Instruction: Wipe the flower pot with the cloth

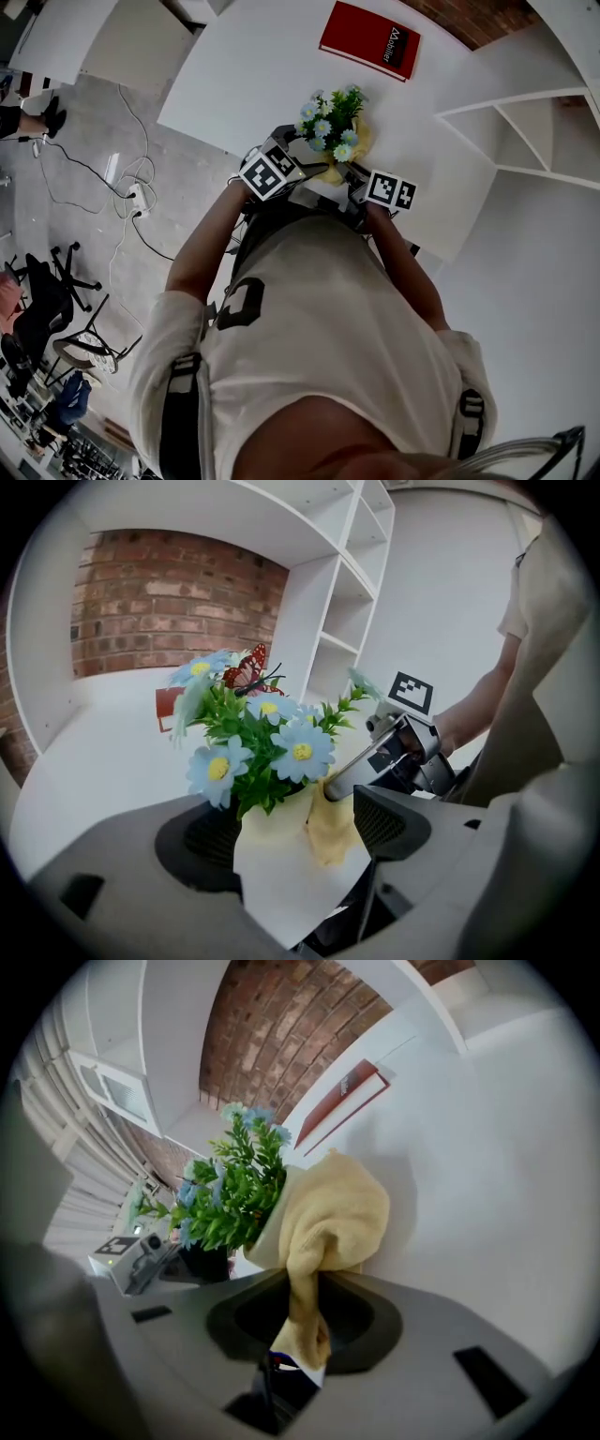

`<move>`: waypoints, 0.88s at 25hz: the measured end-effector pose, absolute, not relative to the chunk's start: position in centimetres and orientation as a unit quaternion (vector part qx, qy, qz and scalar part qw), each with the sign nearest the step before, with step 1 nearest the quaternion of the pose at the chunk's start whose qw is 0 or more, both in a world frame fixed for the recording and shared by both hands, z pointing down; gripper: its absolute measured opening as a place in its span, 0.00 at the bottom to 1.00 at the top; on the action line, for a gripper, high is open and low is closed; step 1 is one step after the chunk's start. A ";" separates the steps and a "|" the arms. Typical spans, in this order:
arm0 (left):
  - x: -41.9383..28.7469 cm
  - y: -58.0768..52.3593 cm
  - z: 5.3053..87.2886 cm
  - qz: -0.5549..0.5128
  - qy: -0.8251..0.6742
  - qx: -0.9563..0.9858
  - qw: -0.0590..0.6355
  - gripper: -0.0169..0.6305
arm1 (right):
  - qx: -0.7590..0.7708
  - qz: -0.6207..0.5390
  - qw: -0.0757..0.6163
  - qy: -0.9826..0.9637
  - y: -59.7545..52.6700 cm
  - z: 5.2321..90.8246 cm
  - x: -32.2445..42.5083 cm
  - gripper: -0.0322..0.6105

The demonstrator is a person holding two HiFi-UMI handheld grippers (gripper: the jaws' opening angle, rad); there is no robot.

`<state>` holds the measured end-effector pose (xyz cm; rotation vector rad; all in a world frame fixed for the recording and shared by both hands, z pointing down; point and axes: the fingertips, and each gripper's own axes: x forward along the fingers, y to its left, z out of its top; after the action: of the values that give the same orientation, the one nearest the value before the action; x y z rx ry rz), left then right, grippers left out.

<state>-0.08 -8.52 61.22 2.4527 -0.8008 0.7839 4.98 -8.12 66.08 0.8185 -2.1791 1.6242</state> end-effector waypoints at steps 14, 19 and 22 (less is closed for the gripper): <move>-1.3 -7.6 62.5 0.307 -0.294 0.881 0.208 0.58 | 0.246 0.564 0.106 -0.781 -8.2 62.0 2.6 0.20; -1.1 -7.4 62.4 0.305 -0.338 0.861 0.227 0.58 | 0.249 0.570 0.157 -0.767 -7.0 65.5 2.5 0.20; -0.4 -6.8 62.6 0.308 -0.334 0.859 0.238 0.58 | 0.256 0.573 0.155 -0.763 -7.3 66.0 3.5 0.20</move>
<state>-0.44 -6.84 62.61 2.3517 -0.9145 0.8430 3.50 -7.28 66.00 0.7344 -2.1850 1.6410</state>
